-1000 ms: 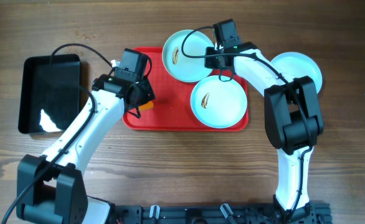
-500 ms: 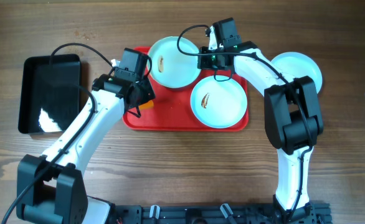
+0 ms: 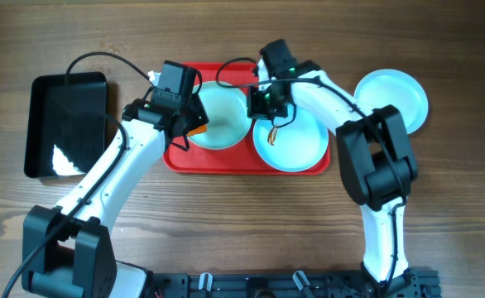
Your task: Clean dirty plates on tray and stack at the side
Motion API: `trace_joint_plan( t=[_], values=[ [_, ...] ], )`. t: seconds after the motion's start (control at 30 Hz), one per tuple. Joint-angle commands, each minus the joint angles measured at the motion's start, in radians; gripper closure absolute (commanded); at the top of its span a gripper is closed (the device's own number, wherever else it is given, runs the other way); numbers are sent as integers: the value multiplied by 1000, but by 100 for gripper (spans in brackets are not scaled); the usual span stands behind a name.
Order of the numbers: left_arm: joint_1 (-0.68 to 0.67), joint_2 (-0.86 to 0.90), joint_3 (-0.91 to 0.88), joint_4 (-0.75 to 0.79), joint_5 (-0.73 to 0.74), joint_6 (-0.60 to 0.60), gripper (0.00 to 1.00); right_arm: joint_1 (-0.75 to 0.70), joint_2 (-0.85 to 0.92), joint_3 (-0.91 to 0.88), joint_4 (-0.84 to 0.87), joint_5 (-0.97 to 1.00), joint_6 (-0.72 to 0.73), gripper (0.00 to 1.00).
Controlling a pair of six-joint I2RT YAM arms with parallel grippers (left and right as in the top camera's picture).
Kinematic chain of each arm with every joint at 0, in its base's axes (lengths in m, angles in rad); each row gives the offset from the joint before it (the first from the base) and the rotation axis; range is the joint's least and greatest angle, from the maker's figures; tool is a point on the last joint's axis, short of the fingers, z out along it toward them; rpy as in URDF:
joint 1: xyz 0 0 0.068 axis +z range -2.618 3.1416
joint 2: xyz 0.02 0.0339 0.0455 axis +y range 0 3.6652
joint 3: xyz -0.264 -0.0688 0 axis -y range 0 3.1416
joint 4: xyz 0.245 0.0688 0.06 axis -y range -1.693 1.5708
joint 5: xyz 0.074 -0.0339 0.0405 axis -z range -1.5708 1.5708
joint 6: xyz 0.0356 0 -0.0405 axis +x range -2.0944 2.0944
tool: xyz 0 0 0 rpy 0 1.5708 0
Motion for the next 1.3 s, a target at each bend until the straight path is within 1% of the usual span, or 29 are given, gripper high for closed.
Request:
trace_joint_plan(
  t=[0.0,0.13,0.33,0.47,0.6,0.7,1.13,1.27],
  values=[
    [2,10,-6,5,-7,50,96,46,16,23,-11,102,-52,96],
    [2,45,-6,1,-6,50,96,65,16,23,-18,103,-50,96],
    [2,138,-6,2,7,50,96,56,14,23,-43,103,-76,96],
    [2,188,-6,20,45,55,96,54,14,23,-56,103,-80,96],
    [2,241,-6,66,147,82,96,55,14,23,-60,102,-79,96],
    [0,259,-6,92,185,84,96,55,14,23,-60,102,-79,96],
    [-25,297,-6,158,193,130,96,55,14,23,-60,91,-78,96],
    [-28,303,-6,178,239,130,96,58,14,23,-67,92,-79,96]
  ],
)
